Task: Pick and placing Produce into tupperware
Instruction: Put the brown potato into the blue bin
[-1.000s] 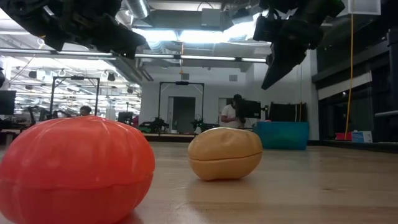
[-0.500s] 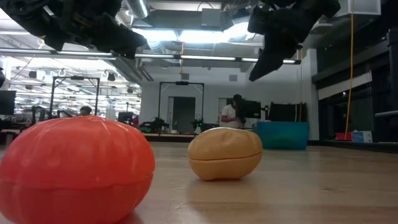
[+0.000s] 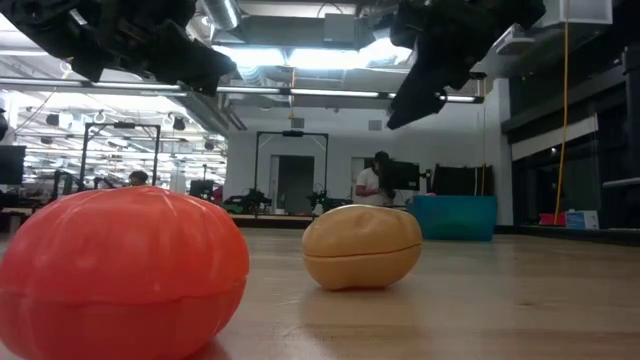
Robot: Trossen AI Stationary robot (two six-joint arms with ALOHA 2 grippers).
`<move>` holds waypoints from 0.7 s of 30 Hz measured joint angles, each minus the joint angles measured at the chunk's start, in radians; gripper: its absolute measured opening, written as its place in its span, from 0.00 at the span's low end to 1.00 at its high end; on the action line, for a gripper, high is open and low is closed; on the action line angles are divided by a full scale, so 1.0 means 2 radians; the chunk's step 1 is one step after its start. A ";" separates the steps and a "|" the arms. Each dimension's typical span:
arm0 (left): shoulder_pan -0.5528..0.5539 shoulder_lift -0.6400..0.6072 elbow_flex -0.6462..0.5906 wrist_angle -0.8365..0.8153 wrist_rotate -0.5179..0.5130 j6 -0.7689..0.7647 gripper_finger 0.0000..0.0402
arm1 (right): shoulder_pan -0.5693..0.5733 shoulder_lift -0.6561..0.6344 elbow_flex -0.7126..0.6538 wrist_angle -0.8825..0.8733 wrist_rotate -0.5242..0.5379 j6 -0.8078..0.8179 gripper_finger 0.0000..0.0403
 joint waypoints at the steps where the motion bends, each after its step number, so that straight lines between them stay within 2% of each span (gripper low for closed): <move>1: 0.000 0.000 0.000 0.000 0.000 0.000 0.09 | 0.008 0.010 0.000 0.012 0.000 -0.005 0.69; 5: 0.000 0.000 0.000 -0.001 0.000 0.000 0.07 | 0.031 0.055 0.009 0.021 -0.001 -0.025 0.73; 11: 0.000 0.000 0.000 -0.002 0.000 -0.002 0.04 | 0.056 0.115 0.064 -0.050 0.000 -0.023 0.74; 21: 0.000 0.000 0.000 -0.012 0.000 0.002 0.00 | 0.104 0.219 0.211 -0.169 0.000 -0.025 0.74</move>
